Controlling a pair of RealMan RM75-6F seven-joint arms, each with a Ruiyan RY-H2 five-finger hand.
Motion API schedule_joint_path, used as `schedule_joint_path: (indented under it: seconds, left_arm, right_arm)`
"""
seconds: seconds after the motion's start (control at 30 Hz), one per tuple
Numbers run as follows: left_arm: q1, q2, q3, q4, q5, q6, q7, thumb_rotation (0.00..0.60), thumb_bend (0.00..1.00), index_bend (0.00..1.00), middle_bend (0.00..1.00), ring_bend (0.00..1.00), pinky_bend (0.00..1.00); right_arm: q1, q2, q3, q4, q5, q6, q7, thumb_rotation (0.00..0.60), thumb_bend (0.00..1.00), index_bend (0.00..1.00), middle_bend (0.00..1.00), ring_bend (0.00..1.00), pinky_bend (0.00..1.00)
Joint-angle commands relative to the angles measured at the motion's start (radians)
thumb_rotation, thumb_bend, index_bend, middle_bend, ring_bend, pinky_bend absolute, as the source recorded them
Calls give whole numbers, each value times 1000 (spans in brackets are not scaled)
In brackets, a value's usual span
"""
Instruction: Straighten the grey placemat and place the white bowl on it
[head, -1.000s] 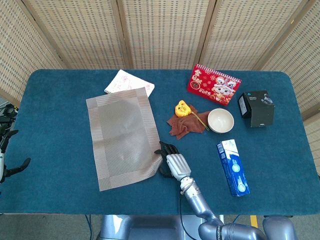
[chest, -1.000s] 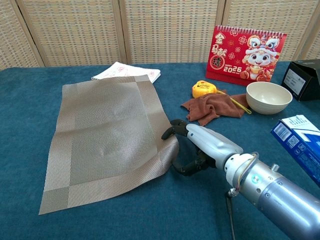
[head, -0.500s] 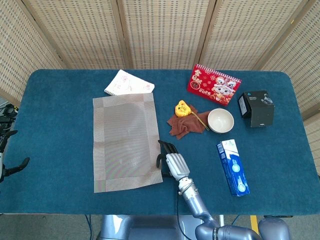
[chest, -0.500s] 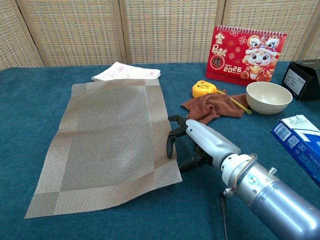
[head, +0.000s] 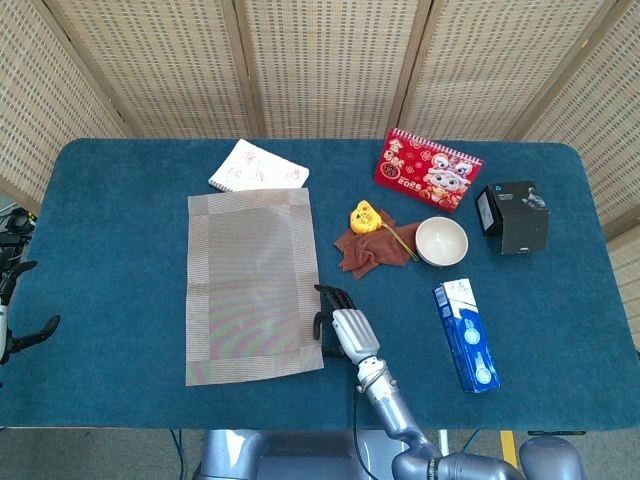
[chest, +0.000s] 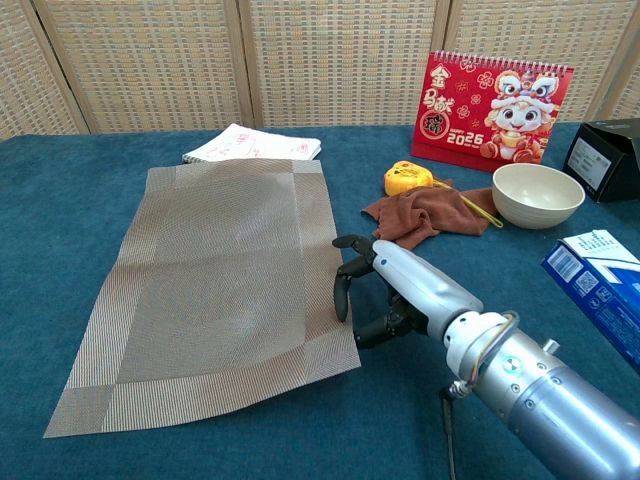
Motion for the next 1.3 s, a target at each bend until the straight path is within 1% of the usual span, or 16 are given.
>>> schedule_joint_path:
  seconds: [0.03,0.13,0.6,0.67,0.8,0.87,1.13,1.3]
  left_arm:
    - [-1,0,-1,1,-4,-2,-1,600,235,181,0,0,0]
    - [-1,0,-3,3,-6,-4,-4,600,236,181,0,0,0]
    - [-3,-1,-4,5,-11,-8,-6,600,235,183,0,0,0]
    - [-3,-1,-5,5,-11,-8,-6,600,235,183,0,0,0]
    - [-4,-2,-5,7,-14,-11,-5,600,235,183,0,0,0]
    - [-5,-2,-6,8,-16,-12,-6,600,235,183,0,0,0]
    - [-5,-3,-7,10,-18,-13,-7,600,236,185,0,0,0]
    - [-6,-6,-6,13,-19,-16,-6,600,236,185,0,0,0]
  right_arm:
    - [-1,-3,-1,5,3,-3,0,600,516,753,184,0,0]
    - [-2,-5,-1,11,6,-11,3,600,529,784,197,0,0]
    - [-8,-5,2,8,-1,-7,13,600,598,788,197,0,0]
    - [-10,-5,4,7,1,-6,16,600,626,786,196,0,0]
    - [-11,-4,8,6,4,-8,15,600,725,789,194,0,0]
    - [-11,-4,9,6,5,-8,12,600,749,790,194,0,0]
    - [-13,4,10,0,0,-4,9,600,751,792,194,0,0]
    - [-19,30,12,-28,-8,12,-2,600,749,794,194,0,0]
